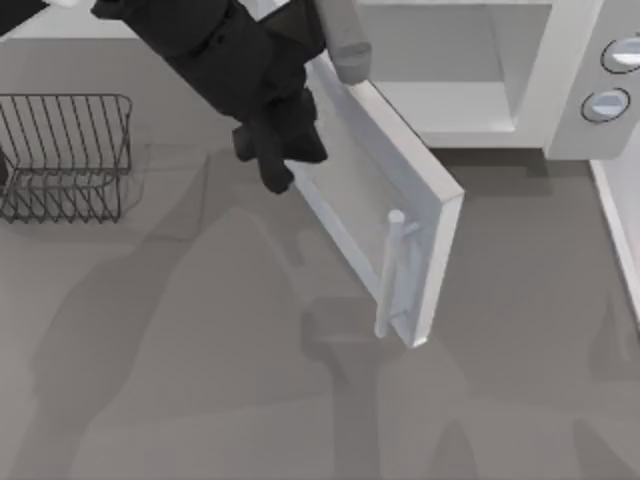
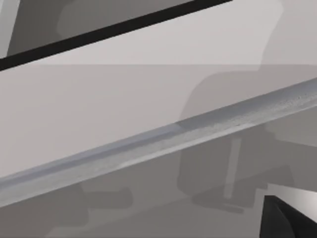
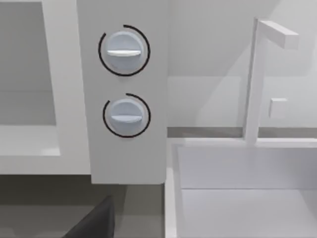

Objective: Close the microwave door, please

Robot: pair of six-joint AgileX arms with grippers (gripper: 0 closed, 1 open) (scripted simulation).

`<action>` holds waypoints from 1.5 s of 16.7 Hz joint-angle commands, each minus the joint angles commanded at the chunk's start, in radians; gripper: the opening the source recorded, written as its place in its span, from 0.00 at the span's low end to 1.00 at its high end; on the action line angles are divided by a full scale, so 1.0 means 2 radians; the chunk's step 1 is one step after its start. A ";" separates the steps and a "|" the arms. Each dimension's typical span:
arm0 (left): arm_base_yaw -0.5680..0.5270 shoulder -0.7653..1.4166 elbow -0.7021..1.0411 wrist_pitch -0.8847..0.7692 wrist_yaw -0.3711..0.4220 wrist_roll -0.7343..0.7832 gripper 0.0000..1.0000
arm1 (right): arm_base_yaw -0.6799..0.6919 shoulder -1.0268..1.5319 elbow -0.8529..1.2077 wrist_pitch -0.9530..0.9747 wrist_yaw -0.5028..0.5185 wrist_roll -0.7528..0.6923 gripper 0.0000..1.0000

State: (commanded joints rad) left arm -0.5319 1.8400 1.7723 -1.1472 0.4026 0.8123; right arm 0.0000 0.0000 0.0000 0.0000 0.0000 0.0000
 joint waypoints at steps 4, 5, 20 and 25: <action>-0.003 0.002 0.002 0.000 0.000 -0.004 0.00 | 0.000 0.000 0.000 0.000 0.000 0.000 1.00; -0.007 0.005 0.006 0.001 -0.001 -0.008 0.00 | 0.000 0.000 0.000 0.000 0.000 0.000 1.00; -0.041 0.035 0.044 0.006 -0.015 -0.044 0.00 | 0.000 0.000 0.000 0.000 0.000 0.000 1.00; -0.046 0.041 0.053 0.005 -0.016 -0.050 0.00 | 0.000 0.000 0.000 0.000 0.000 0.000 1.00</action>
State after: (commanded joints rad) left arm -0.6244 1.9222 1.8783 -1.1378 0.3701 0.7128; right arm 0.0000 0.0000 0.0000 0.0000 0.0000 0.0000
